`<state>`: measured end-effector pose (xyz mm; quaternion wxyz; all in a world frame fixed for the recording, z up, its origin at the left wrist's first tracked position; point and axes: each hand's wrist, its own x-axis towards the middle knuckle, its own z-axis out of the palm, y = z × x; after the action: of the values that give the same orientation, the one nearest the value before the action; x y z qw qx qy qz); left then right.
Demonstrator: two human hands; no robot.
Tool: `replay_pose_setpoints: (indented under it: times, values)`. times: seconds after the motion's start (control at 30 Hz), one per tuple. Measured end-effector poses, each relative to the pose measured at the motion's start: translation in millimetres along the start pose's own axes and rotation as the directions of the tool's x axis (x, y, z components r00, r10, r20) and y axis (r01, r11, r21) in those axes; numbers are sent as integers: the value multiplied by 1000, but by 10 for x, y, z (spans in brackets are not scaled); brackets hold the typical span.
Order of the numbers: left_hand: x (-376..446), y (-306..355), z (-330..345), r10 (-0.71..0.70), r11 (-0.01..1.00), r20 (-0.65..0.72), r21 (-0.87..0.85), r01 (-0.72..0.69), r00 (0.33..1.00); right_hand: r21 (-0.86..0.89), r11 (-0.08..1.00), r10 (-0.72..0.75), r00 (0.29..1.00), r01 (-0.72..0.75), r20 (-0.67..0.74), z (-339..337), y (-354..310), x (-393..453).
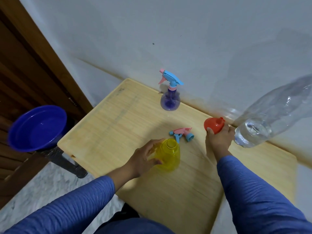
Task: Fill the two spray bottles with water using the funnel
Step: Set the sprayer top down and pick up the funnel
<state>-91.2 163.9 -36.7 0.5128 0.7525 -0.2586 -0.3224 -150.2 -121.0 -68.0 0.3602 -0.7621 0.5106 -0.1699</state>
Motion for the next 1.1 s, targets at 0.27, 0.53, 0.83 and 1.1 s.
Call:
replay_pose_setpoints:
  times: [0.27,0.53,0.83,1.1]
  values:
    - [11,-16,-8,54,996,28,69,-56,998,146,986,-86,996,85,-1,-115,-185,-193]
    - [23,-96,-14,133,990,29,35,-134,991,205,968,-157,987,147,34,-402,-348,-602]
    - [17,-61,-70,217,976,65,-9,-217,974,335,901,-258,961,276,-97,-722,-717,-1337]
    - [52,-120,-77,200,977,83,-87,-193,976,268,876,-376,916,401,-143,-920,-1017,-1748]
